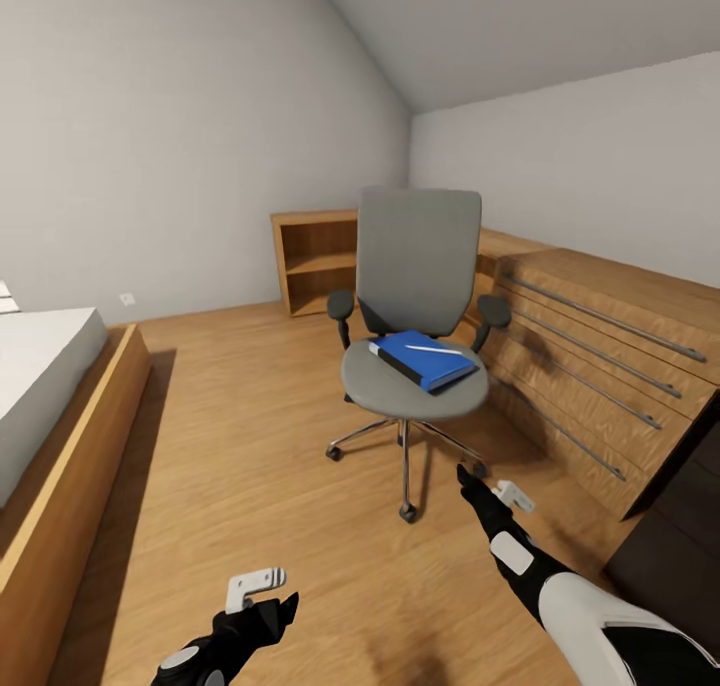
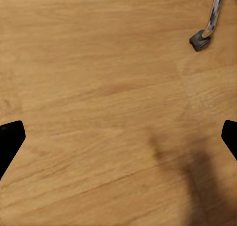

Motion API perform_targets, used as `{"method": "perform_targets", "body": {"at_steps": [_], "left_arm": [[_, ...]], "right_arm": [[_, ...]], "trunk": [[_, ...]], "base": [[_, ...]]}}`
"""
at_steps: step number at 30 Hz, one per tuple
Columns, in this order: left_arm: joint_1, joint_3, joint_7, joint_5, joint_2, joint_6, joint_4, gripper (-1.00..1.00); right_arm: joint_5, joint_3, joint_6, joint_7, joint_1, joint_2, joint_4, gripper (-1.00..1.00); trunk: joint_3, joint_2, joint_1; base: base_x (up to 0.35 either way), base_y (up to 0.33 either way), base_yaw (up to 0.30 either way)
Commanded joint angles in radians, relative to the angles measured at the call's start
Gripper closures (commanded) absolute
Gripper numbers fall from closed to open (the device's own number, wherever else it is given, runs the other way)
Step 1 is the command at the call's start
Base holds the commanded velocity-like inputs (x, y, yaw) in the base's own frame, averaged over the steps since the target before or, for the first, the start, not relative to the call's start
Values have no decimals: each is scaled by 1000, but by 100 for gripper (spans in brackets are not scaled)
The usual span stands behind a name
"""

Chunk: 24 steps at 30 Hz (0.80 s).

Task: In the bedroom, organize the workspace by keeping the computer under the desk, ensuring the monitor is on the desk, placing the keyboard on the desk next to the monitor, placing the mouse on the desk next to the keyboard, moving the folder from the swivel chair onto the desk next to the mouse, stacking the notebook on top of the folder with the pen on top of the notebook, and positioning the swivel chair next to the desk.

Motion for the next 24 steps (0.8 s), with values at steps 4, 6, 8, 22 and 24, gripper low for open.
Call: {"method": "perform_targets", "body": {"at_steps": [4, 6, 8, 22, 24], "left_arm": [[0, -1, 8, 10, 0, -6, 18, -100], [0, 0, 8, 9, 1, -10, 43, -100], [0, 1, 8, 9, 2, -11, 62, -100], [0, 3, 9, 7, 19, -275, 467, -100], [0, 2, 9, 7, 25, -333, 516, -100]], "right_arm": [[4, -4, -14, 25, -1, 13, 47, -100], [9, -4, -19, 45, 1, 19, 73, -100], [12, -4, -25, 60, 6, 21, 84, -100], [119, -4, -366, 140, 243, 27, 107, -100], [121, -3, -379, 140, 261, 27, 107, -100]], "trunk": [[12, 28, -16], [18, 42, -23], [24, 56, -31], [68, 154, -85], [75, 168, -92]], "base": [[0, 0, 0], [0, 0, 0], [0, 0, 0], [0, 0, 0], [0, 0, 0]]}}
